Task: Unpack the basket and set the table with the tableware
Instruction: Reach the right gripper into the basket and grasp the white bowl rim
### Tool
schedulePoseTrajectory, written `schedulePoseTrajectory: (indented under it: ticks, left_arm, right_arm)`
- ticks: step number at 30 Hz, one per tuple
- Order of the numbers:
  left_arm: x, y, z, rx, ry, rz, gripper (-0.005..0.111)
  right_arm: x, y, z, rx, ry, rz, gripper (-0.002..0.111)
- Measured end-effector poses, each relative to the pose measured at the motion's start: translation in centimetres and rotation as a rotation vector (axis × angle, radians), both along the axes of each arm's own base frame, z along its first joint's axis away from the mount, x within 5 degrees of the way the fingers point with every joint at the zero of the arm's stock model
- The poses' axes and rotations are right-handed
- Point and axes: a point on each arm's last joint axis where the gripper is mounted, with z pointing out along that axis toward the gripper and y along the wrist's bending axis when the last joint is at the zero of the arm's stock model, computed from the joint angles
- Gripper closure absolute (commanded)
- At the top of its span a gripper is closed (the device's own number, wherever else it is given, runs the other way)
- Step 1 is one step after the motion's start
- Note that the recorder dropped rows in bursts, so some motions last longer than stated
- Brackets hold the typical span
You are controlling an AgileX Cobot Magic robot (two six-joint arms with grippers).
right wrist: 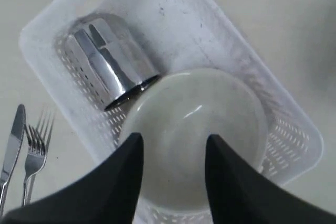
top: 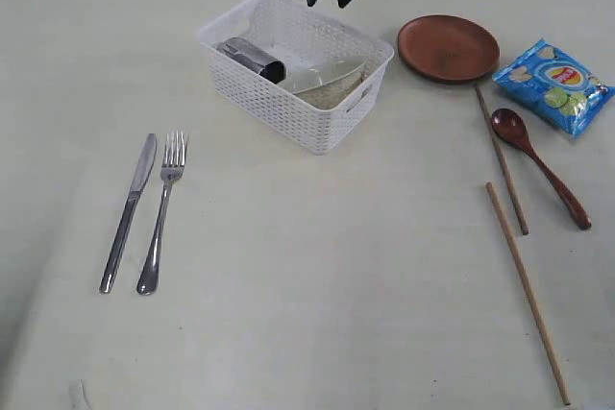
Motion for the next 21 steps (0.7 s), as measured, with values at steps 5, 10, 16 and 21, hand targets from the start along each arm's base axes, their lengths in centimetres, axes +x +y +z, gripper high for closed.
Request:
schedulePoseTrajectory:
  ticks: [5,10,16,21]
  left_arm:
    - [0.0,0.0,0.0,0.0,0.0,0.0,0.107]
    - [0.0,0.0,0.0,0.0,0.0,0.0,0.107]
    - [0.0,0.0,0.0,0.0,0.0,0.0,0.107]
    - [0.0,0.0,0.0,0.0,0.0,0.0,0.107]
  right_arm:
    - [-0.3,-0.5,-1.8,-0.056,0.047,-0.014,0.071]
    - [0.0,-1.1,-2.0,-0.117,0.023,-0.044,0.071]
    - [0.0,-1.2,-2.0,-0.126,0.022,-0.075,0.071]
    - [0.0,-1.2,-2.0,-0.126,0.022,-0.084,0.071]
